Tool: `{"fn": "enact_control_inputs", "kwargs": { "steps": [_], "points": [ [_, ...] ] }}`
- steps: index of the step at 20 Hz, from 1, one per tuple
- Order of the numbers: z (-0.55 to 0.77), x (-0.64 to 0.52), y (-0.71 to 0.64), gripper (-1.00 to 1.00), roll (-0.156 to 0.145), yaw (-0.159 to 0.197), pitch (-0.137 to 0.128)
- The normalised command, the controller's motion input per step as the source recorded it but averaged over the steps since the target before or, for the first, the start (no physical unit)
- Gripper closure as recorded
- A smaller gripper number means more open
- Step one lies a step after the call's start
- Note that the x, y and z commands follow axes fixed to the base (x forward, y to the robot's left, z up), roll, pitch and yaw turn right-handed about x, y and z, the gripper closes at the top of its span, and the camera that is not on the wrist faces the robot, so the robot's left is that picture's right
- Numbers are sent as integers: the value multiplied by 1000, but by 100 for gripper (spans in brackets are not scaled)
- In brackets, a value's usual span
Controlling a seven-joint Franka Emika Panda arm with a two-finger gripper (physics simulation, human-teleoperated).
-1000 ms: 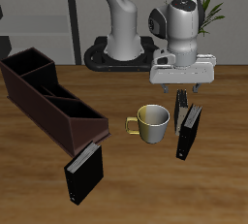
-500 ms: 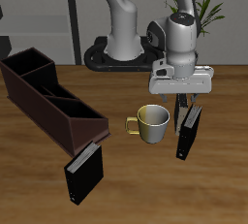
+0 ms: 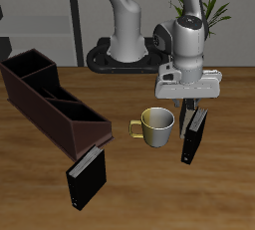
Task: Place the yellow book into the right desk caddy's right compartment
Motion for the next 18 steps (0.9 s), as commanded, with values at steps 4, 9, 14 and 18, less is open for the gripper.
{"fn": "enact_control_inputs", "kwargs": {
  "steps": [4, 9, 14, 18],
  "points": [
    [58, -1, -33, 100, 4, -5, -10],
    [77, -19, -67, 100, 0, 8, -13],
    [158, -131, -47, 100, 4, 14, -12],
    [256, -217, -29, 100, 15, 21, -33]
  ]
}}
